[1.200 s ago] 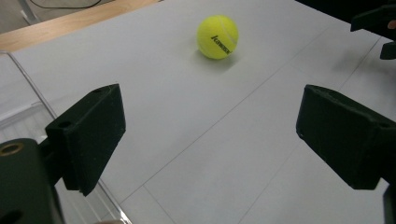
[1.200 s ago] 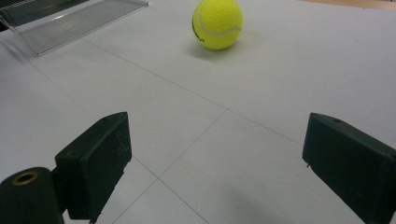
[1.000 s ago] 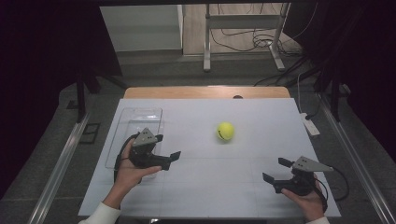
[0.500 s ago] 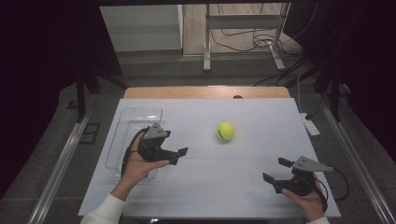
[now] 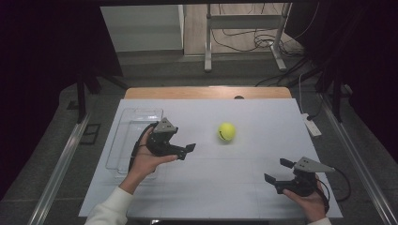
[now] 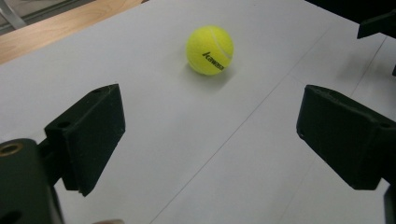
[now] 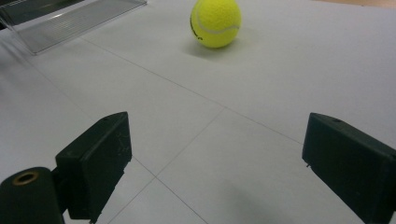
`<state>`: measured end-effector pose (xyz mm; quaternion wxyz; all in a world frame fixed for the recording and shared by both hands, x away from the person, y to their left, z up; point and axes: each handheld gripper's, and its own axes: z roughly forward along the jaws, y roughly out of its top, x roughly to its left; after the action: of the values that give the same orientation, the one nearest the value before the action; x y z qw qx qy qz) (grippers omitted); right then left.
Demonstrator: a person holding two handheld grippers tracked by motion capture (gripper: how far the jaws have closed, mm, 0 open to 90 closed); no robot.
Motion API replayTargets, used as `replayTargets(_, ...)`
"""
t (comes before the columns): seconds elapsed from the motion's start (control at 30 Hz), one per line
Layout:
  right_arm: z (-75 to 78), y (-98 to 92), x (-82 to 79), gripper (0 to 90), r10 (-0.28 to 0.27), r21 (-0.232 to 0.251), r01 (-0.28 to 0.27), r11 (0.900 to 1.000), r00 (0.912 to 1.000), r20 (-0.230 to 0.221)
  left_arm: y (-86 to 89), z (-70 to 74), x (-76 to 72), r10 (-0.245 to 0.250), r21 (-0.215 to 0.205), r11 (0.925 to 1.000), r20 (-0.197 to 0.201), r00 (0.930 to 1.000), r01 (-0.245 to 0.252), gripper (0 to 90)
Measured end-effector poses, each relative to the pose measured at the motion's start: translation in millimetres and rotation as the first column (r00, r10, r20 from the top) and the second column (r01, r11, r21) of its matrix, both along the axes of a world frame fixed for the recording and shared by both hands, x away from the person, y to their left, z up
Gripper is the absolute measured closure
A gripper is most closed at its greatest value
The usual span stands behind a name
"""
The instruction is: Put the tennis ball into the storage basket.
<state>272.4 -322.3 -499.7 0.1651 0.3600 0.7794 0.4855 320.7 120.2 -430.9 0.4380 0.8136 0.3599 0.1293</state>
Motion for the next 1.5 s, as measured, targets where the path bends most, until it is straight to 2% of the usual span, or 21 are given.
replayTargets(0.8, -0.1, -0.1, 0.0, 8.4, -0.002, -0.008, 0.002, 1.000, 1.0000, 0.002, -21.9, 2.3, 20.2, -0.011, 0.031, 0.9994, -0.009, 0.9999, 0.011, 8.5)
replayTargets(1.5, -0.1, -1.2, 0.1, 8.5, -0.004, -0.003, 0.004, 1.000, 1.0000, 0.003, -43.6, 11.1, 39.9, -0.010, 0.045, 0.9989, -0.013, 0.9999, 0.011, 8.2)
